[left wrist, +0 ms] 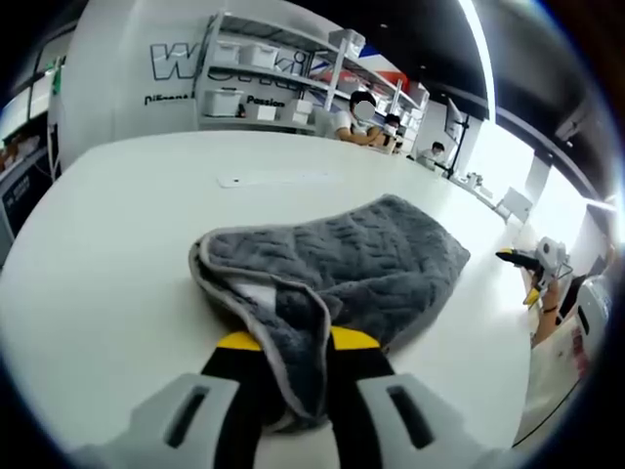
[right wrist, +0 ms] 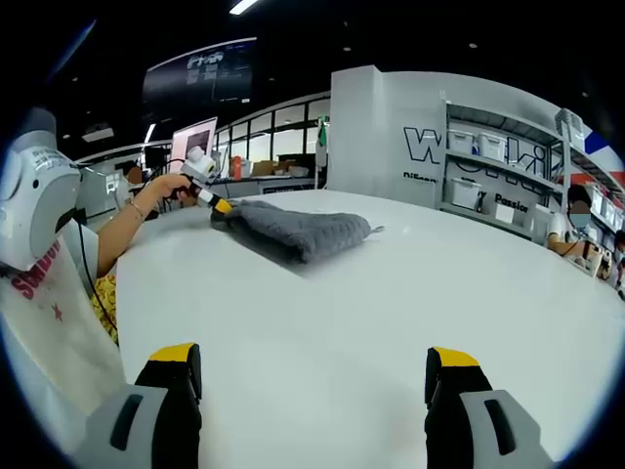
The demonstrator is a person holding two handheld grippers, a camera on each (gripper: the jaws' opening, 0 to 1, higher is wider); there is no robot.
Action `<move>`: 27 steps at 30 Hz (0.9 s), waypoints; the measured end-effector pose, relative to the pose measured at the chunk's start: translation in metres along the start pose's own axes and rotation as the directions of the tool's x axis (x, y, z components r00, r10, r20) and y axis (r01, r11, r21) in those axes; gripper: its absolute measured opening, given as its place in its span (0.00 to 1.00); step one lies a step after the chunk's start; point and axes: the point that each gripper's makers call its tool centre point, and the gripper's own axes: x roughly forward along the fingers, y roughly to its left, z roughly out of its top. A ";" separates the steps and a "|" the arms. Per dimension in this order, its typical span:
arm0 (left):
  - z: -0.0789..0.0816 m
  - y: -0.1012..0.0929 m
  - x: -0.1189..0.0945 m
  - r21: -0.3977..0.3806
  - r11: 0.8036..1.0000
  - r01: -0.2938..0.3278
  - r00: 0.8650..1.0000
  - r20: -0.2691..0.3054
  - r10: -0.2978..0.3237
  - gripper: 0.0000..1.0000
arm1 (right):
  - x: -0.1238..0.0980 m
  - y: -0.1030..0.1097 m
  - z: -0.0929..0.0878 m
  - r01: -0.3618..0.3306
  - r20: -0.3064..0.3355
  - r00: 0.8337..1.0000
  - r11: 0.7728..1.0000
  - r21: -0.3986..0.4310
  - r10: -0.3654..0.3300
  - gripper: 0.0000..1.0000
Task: Fold the towel on the table until its edges align and the towel forms a compact rectangular stack.
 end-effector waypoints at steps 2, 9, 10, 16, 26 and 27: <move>0.001 -0.002 -0.001 0.003 1.000 -0.002 1.000 -0.001 0.002 0.21 | -0.001 0.000 0.000 0.003 0.003 1.000 1.000 -0.001 -0.003 0.99; 0.005 -0.002 -0.003 0.032 0.999 -0.017 1.000 -0.026 0.018 0.20 | -0.003 0.000 -0.001 0.005 0.004 1.000 1.000 -0.003 -0.005 0.99; 0.006 -0.002 -0.003 0.035 0.999 -0.020 0.999 -0.027 0.021 0.19 | -0.004 -0.001 -0.001 0.006 0.007 1.000 1.000 -0.002 -0.006 0.99; 0.009 -0.007 -0.005 0.081 0.996 -0.046 0.998 -0.038 0.049 0.18 | -0.006 -0.001 -0.002 0.011 0.012 1.000 1.000 -0.001 -0.011 0.99; 0.027 -0.016 -0.010 0.214 0.970 -0.119 0.975 -0.157 0.154 0.16 | -0.012 -0.002 -0.004 0.022 0.021 1.000 1.000 0.002 -0.022 0.99; 0.030 -0.017 -0.010 0.243 0.962 -0.127 0.970 -0.172 0.172 0.16 | -0.012 -0.002 -0.004 0.023 0.023 0.999 1.000 0.003 -0.023 0.99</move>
